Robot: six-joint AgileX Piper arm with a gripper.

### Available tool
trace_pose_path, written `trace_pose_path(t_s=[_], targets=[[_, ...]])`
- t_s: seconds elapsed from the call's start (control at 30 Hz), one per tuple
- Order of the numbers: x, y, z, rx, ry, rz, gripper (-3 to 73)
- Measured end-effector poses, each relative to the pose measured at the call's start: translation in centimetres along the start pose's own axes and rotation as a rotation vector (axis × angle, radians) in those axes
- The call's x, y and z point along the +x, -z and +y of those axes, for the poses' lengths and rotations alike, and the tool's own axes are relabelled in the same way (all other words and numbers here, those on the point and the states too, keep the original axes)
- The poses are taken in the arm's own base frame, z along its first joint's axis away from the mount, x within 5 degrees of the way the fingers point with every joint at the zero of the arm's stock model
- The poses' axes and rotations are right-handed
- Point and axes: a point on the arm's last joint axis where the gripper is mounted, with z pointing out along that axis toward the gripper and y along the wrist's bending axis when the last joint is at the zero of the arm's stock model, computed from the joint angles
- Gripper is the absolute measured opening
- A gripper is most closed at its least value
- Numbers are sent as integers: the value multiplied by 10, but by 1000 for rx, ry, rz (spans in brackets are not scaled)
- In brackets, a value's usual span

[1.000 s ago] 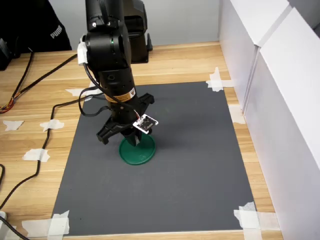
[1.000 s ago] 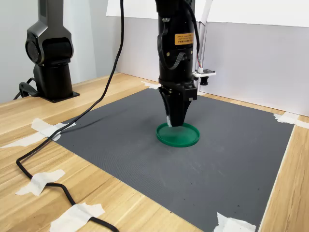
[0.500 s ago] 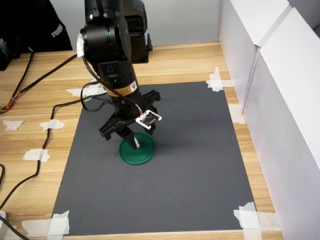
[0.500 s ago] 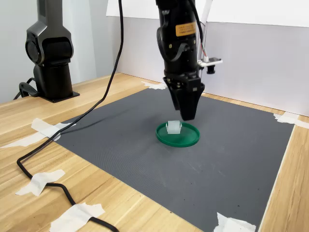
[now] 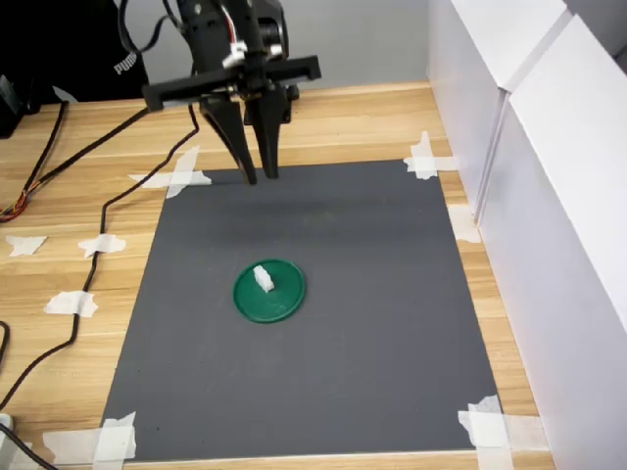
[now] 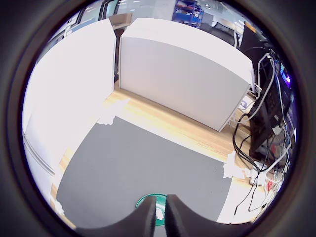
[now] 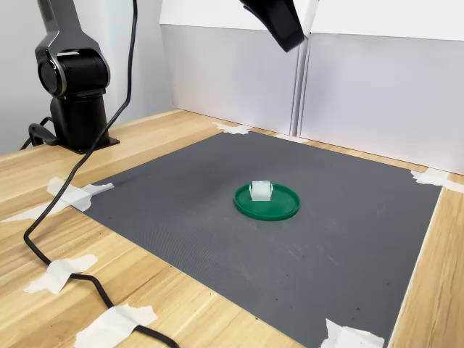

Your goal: Grasp a white terminal and put it on the green lid.

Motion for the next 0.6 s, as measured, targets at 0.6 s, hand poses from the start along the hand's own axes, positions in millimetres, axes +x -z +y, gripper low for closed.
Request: trace_pose_path(t_s=[0.6], targets=[[98, 61, 42, 62, -422, -200, -16]])
